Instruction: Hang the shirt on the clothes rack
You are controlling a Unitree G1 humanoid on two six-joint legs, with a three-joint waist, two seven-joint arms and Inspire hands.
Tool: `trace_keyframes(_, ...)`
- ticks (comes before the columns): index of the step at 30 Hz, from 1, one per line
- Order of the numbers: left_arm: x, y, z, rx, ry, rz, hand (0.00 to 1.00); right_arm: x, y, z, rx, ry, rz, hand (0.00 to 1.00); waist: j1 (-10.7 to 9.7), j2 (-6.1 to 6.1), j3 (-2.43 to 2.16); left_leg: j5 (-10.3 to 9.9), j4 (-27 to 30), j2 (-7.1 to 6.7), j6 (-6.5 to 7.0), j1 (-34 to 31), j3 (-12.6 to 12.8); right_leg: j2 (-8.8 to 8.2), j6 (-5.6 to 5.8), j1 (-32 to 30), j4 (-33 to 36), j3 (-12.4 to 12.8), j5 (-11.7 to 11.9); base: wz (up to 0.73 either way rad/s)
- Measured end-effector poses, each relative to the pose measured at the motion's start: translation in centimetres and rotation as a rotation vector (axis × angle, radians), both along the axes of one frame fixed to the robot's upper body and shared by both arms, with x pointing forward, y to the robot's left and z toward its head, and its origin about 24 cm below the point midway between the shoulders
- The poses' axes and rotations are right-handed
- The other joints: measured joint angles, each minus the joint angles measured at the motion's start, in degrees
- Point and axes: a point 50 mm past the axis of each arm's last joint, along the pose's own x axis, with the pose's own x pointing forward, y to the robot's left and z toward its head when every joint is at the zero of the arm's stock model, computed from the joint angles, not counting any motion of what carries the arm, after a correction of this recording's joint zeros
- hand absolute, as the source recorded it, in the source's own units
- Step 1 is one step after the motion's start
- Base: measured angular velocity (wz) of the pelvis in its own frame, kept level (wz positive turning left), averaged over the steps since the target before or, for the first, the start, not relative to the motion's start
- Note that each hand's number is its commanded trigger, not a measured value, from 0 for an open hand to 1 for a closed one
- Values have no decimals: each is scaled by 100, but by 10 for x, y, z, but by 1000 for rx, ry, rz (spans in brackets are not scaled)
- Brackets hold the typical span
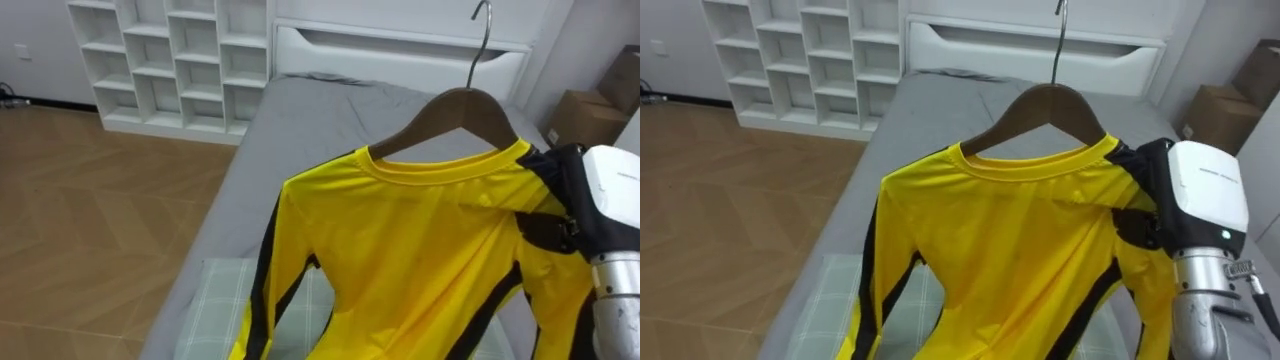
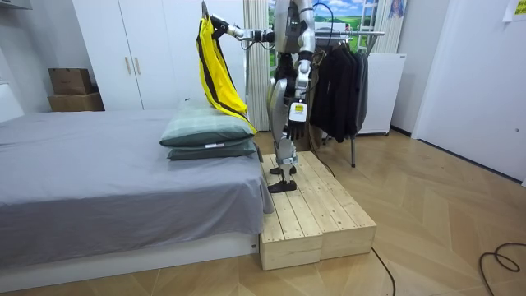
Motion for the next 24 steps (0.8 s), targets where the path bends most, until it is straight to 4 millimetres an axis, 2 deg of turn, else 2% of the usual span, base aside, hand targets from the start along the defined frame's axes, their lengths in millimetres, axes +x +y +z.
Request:
trace_keyframes(8, 3, -6, -2, -38, -26, 113, 0, -3, 2, 2, 2, -21, 18, 100, -42, -20, 17, -3, -58, 6, -3, 23, 38, 0, -1, 2, 4, 54, 0, -3)
trace_keyframes(15, -4, -14, -5, -47, -11, 124, 0, -19, 5, 0, -1, -24, 35, 100, -148, 21, 48, -176, 124, 40, 46, -21, 159, -5, 3, -56, 138, 128, 3, -7)
trace_keyframes(18, 0, -15, -6, -47, -18, 118, 0, -23, 5, -5, 0, -8, 41, 100, -141, 28, 47, -237, 164, 150, 70, -24, 446, 4, 8, -291, 313, 370, 6, -51)
trace_keyframes(21, -1, -13, -5, -34, -18, 118, 0, -23, 6, -6, 2, -1, 44, 100, -147, 30, 52, -308, 162, 264, 87, 50, 934, -6, 14, -535, 524, 378, 23, -86)
trace_keyframes(22, -1, -12, -5, -22, -19, 120, 0, -23, 6, -7, 5, 8, 44, 100, -95, 30, 52, -347, 130, 326, 88, 136, 1220, -14, 10, -630, 606, 319, 54, -114)
trace_keyframes(23, -1, -12, -5, -18, -19, 121, 0, -24, 7, -8, 5, 10, 45, 100, -79, 29, 52, -371, 119, 361, 86, 179, 1371, -32, 3, -673, 630, 192, 73, -136)
trace_keyframes(24, 1, -11, -5, -16, -24, 121, 0, -25, 7, -10, 9, 18, 42, 100, -16, 39, 53, -421, 110, 440, 79, 259, 1698, -86, -17, -755, 656, -173, 139, -148)
